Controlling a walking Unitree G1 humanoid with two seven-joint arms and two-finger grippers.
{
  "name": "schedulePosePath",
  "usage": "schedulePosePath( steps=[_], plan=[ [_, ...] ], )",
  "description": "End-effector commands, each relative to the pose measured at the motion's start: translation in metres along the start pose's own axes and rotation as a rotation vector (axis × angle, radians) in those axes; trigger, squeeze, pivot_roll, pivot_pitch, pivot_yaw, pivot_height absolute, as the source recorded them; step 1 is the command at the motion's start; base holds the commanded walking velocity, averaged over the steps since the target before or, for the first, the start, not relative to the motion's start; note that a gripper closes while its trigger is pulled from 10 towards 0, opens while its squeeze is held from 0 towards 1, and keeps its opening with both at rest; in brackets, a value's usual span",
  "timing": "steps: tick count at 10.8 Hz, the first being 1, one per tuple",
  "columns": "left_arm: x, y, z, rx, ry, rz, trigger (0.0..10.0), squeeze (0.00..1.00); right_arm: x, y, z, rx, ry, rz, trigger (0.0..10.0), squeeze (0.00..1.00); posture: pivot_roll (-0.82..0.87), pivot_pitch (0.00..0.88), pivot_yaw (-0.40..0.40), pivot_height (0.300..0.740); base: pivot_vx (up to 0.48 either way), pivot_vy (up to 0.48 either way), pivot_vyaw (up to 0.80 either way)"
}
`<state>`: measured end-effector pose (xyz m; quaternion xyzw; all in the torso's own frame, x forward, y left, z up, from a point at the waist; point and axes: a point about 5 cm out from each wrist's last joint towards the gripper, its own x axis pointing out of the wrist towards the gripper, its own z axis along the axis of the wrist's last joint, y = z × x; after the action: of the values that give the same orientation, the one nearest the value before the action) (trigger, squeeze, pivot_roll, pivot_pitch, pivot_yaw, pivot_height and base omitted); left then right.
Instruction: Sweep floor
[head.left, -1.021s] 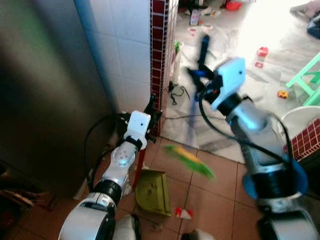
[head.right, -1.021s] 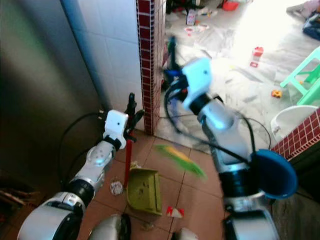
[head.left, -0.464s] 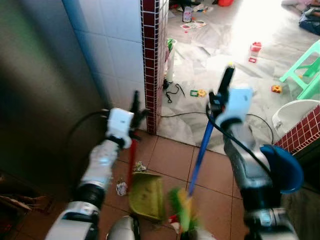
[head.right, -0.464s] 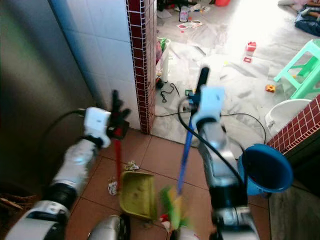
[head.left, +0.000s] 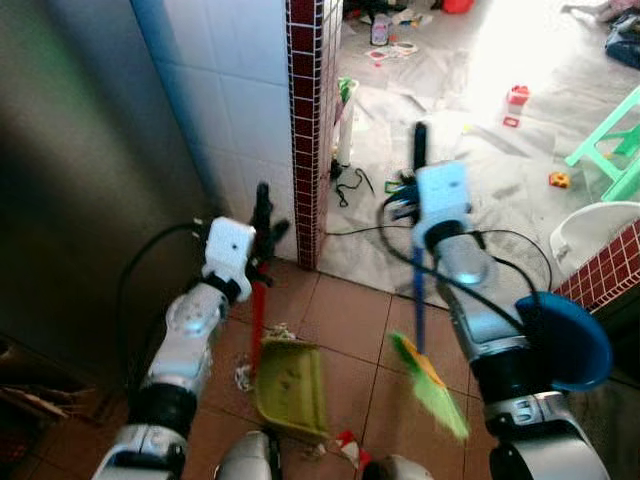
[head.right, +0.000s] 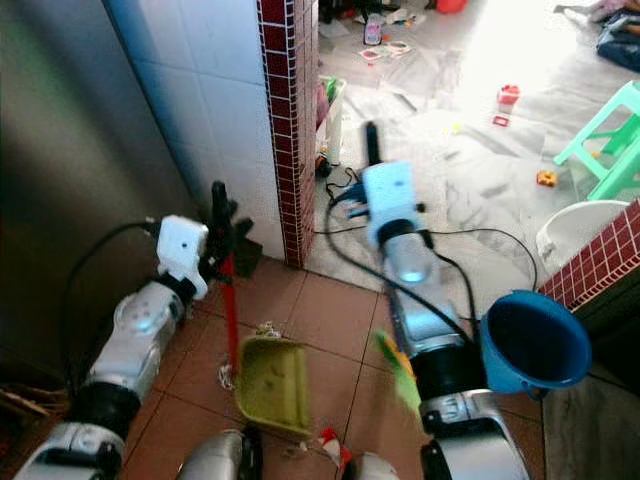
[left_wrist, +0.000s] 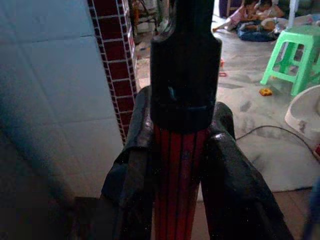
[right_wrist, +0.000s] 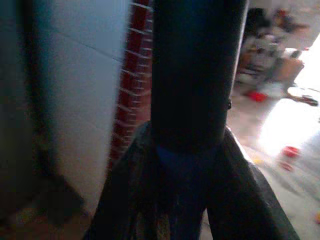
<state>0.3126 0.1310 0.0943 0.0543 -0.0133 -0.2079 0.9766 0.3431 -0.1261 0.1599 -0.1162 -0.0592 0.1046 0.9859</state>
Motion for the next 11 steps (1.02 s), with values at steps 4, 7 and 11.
schedulePosePath(
  steps=[4, 7, 11],
  plan=[
    [-0.003, -0.004, 0.015, -0.022, -0.041, 0.007, 10.0, 0.0, -0.015, 0.018, -0.011, 0.095, -0.011, -0.132, 10.0, 0.0, 0.0, 0.03, 0.021, 0.74, 0.0, 0.0, 0.0],
    [0.004, 0.001, 0.024, -0.015, -0.05, 0.012, 10.0, 0.0, -0.019, 0.013, -0.017, 0.091, 0.008, -0.195, 10.0, 0.0, -0.01, 0.033, 0.026, 0.74, -0.161, 0.0, 0.0],
    [0.013, 0.005, 0.041, -0.022, -0.097, 0.036, 10.0, 0.0, -0.009, 0.009, -0.004, 0.035, -0.055, -0.211, 10.0, 0.0, -0.01, 0.021, 0.015, 0.74, -0.258, 0.0, 0.0]
  ],
)
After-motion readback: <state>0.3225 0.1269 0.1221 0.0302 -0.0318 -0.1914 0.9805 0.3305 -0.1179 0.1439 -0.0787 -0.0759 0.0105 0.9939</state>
